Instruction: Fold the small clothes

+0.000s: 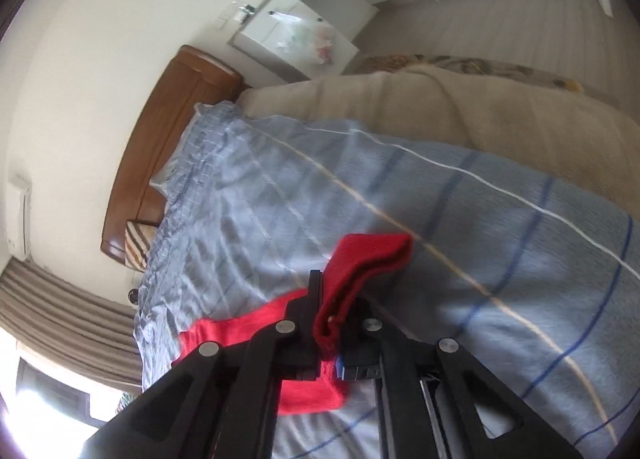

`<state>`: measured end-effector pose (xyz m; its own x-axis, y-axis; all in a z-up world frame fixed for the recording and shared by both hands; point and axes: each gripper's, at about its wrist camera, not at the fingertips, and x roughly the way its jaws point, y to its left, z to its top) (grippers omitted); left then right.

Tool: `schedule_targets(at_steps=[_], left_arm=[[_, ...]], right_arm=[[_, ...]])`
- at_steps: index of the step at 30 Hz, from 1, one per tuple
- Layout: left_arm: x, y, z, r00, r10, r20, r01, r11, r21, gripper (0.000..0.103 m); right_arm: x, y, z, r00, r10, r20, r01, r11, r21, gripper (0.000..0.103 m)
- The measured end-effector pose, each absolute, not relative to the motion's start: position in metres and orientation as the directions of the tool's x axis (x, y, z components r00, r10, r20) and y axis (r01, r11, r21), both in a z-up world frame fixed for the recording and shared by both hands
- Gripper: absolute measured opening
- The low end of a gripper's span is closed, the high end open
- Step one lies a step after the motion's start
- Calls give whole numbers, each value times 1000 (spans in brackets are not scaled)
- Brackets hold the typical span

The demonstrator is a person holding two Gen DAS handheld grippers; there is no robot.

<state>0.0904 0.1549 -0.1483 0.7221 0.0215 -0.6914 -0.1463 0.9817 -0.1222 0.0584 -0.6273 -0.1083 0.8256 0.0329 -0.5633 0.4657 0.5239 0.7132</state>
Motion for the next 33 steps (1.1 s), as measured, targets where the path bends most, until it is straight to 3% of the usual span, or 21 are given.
schedule_targets(at_steps=[5, 8, 14, 20, 22, 23, 25, 28, 33], left_arm=[[91, 156, -150, 718, 21, -696, -149, 981, -124, 103], [91, 159, -150, 720, 11, -694, -142, 981, -132, 103], [91, 163, -151, 720, -3, -694, -136, 980, -146, 103], [93, 159, -154, 717, 10, -697, -133, 983, -123, 103], [93, 158, -155, 719, 16, -695, -134, 984, -115, 103], [93, 158, -155, 719, 18, -695, -135, 984, -114, 103], [93, 158, -155, 719, 17, -695, -134, 984, -115, 103], [93, 158, -155, 718, 18, -695, -134, 984, -113, 103], [92, 156, -155, 716, 25, -697, -138, 985, -107, 103]], right_arm=[[128, -530, -30, 861, 182, -474, 223, 703, 675, 5], [172, -452, -11, 840, 302, -450, 89, 742, 664, 5], [236, -311, -25, 752, 425, -504, -51, 800, 598, 5], [260, -221, -82, 675, 422, -605, -49, 844, 535, 6], [266, -203, -102, 649, 422, -633, -28, 845, 535, 13], [270, -195, -114, 616, 445, -650, -25, 836, 549, 41], [272, -185, -133, 550, 555, -625, -38, 763, 645, 77], [260, -177, -146, 485, 716, -502, -100, 615, 782, 77], [229, -201, -135, 484, 735, -476, -184, 617, 765, 77]])
